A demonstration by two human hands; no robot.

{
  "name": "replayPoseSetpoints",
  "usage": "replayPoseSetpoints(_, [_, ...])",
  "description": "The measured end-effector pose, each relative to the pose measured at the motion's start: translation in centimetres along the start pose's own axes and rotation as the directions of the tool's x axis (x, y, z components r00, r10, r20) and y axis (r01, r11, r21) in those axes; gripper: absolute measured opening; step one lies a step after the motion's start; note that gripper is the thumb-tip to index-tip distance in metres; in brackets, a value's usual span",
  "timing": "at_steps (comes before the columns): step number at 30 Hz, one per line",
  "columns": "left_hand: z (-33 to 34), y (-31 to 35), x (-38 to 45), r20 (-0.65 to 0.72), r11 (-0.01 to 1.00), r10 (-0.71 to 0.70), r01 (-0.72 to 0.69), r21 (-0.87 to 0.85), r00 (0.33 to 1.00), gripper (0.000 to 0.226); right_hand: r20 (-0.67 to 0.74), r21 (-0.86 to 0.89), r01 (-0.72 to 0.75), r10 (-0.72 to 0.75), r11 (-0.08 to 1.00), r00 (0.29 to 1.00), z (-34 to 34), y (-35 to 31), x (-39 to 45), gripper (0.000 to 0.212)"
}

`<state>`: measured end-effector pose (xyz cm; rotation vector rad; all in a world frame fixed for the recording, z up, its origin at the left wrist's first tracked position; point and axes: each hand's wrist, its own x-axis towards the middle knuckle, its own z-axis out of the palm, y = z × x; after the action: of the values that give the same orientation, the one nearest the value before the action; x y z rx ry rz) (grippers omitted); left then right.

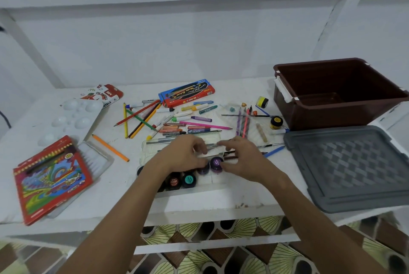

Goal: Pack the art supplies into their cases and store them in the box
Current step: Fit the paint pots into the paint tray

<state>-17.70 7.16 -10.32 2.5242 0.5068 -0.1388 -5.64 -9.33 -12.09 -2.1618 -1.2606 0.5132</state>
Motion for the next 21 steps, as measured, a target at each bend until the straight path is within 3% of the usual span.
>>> replayPoseSetpoints(4, [-0.7,1.3,3.2,-0.067,0.998,0.041,-0.044,-0.045,0.997,0.019,-0.269,0.064,-0.042,0.058,0.997,0.961,-2.3,2.1,0.6,0.041])
replayPoseSetpoints(9, [-0.5,3.5,9.3,-0.130,0.989,0.094,-0.107,-0.099,0.987,0.026,-0.536,0.115,-0.153,0.191,0.981,0.822,-4.2,6.4,0.9,0.035])
replayPoseSetpoints(13, [-0.2,6.0,15.1,-0.182,0.983,0.154,-0.169,-0.069,0.971,0.039,-0.602,0.081,-0.189,0.199,0.979,0.773,-5.2,8.8,1.5,0.031])
replayPoseSetpoints(18, [0.6,7.9,21.4,-0.113,0.965,0.257,-0.249,0.077,0.960,0.052,-0.627,0.070,-0.241,0.230,0.968,0.744,-5.6,10.1,2.7,0.012])
replayPoseSetpoints(21, [1.0,8.6,24.0,-0.045,0.943,0.301,-0.290,0.161,0.953,0.058,-0.613,0.126,-0.280,0.297,0.952,0.732,-5.1,10.2,3.4,0.014])
